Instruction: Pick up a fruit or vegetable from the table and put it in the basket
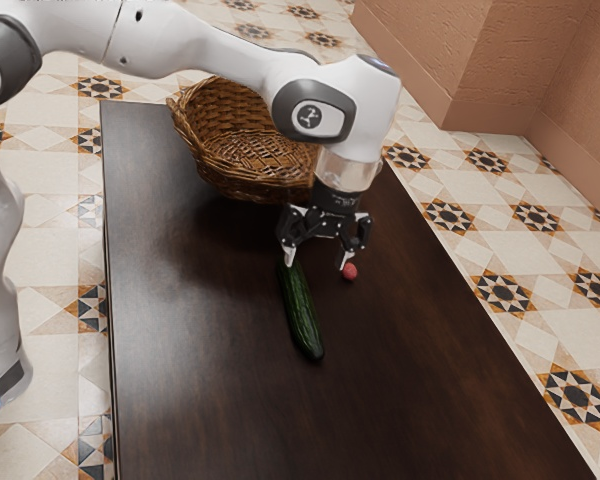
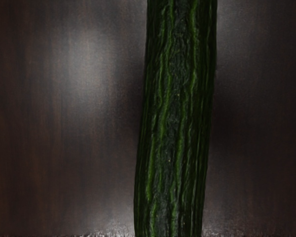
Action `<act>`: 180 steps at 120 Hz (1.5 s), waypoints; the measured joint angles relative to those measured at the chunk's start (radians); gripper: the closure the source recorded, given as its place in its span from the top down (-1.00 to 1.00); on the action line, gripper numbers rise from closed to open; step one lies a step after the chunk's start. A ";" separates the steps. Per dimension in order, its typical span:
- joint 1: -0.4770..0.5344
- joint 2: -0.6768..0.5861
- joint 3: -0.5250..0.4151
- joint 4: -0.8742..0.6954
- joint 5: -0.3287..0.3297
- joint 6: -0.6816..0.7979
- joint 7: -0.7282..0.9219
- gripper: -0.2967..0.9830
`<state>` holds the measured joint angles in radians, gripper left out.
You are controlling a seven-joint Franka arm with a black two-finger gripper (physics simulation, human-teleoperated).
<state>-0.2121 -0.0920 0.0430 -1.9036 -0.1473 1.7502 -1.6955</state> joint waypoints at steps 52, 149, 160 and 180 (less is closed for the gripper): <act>-0.019 -0.062 0.000 -0.145 -0.078 0.094 0.068 0.52; 0.017 -0.038 0.065 -0.191 -0.111 0.123 0.134 0.52; 0.003 -0.039 0.066 -0.193 -0.113 0.128 0.139 0.52; 0.013 -0.040 0.069 -0.202 -0.120 0.132 0.149 0.53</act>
<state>-0.1989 -0.1321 0.1115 -2.1060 -0.2674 1.8821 -1.5466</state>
